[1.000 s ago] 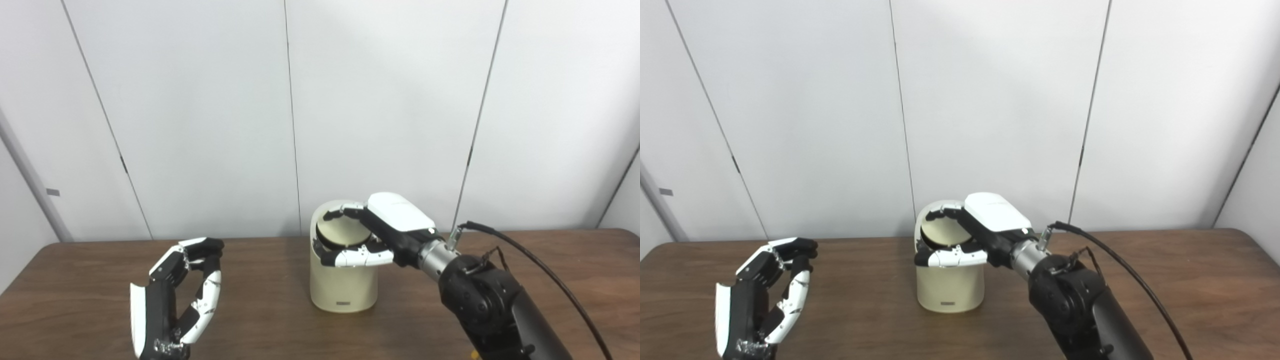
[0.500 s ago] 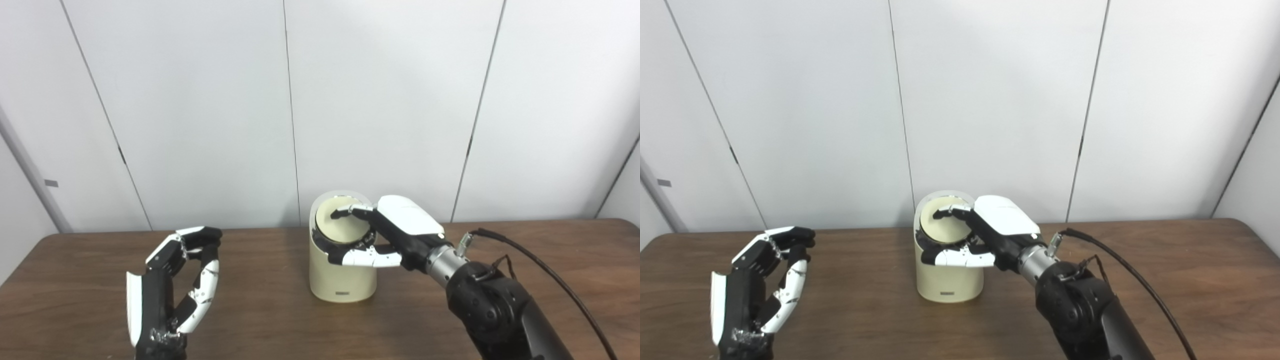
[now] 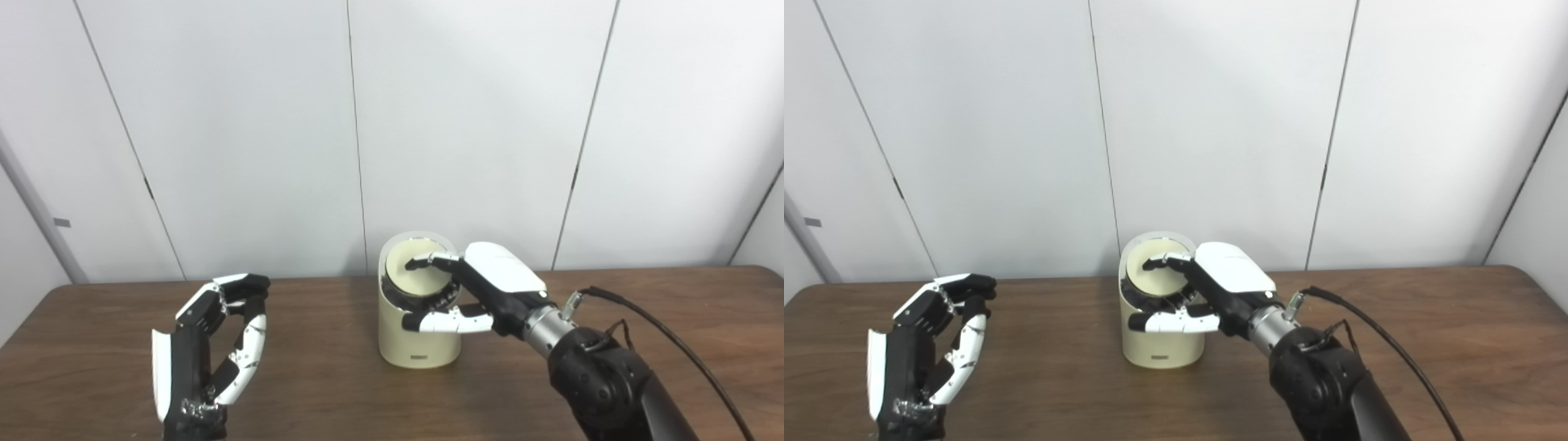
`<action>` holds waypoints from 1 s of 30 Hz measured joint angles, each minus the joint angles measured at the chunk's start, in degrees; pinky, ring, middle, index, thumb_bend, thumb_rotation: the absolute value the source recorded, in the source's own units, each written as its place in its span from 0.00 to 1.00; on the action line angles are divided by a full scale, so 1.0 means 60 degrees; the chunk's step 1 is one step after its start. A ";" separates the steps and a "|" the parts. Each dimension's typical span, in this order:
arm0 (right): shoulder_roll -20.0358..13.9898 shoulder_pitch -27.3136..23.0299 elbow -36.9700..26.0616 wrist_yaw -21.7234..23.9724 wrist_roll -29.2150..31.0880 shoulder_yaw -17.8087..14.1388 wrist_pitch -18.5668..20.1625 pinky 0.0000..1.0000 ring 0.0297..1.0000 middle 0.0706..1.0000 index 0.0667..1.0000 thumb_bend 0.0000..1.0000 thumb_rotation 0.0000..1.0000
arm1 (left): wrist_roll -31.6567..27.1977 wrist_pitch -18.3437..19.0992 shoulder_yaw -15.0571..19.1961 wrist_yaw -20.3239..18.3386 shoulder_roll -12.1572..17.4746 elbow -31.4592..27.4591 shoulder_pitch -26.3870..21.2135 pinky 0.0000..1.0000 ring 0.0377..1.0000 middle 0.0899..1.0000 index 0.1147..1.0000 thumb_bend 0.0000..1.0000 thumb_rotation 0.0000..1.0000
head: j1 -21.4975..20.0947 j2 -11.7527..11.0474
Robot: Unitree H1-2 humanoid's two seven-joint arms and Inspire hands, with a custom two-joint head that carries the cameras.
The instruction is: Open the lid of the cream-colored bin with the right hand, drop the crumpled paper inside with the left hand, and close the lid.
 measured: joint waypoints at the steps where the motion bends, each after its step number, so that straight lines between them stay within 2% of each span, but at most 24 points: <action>1: -0.0014 -0.0015 -0.0006 0.0037 -0.0118 0.0072 0.0005 0.76 0.83 0.80 0.77 0.86 0.93 | 0.0004 0.0010 -0.0001 0.0000 -0.0007 0.0000 0.0000 0.49 0.58 0.59 0.53 0.21 0.28 | 0.0000 -0.0015; 10: 0.0012 -0.0088 -0.0030 0.0208 -0.0860 0.0378 0.0131 0.72 0.81 0.78 0.74 0.89 0.92 | 0.0009 0.0117 -0.0042 -0.0002 -0.0065 -0.0015 0.0000 0.49 0.59 0.59 0.54 0.22 0.30 | 0.0044 0.0015; 30: 0.0097 0.0062 -0.0157 0.0176 -0.0921 0.0336 0.0242 0.73 0.82 0.79 0.75 0.90 0.94 | 0.0053 0.0147 -0.0037 0.0001 -0.0056 -0.0039 -0.0001 0.50 0.59 0.59 0.54 0.22 0.31 | 0.0029 0.0088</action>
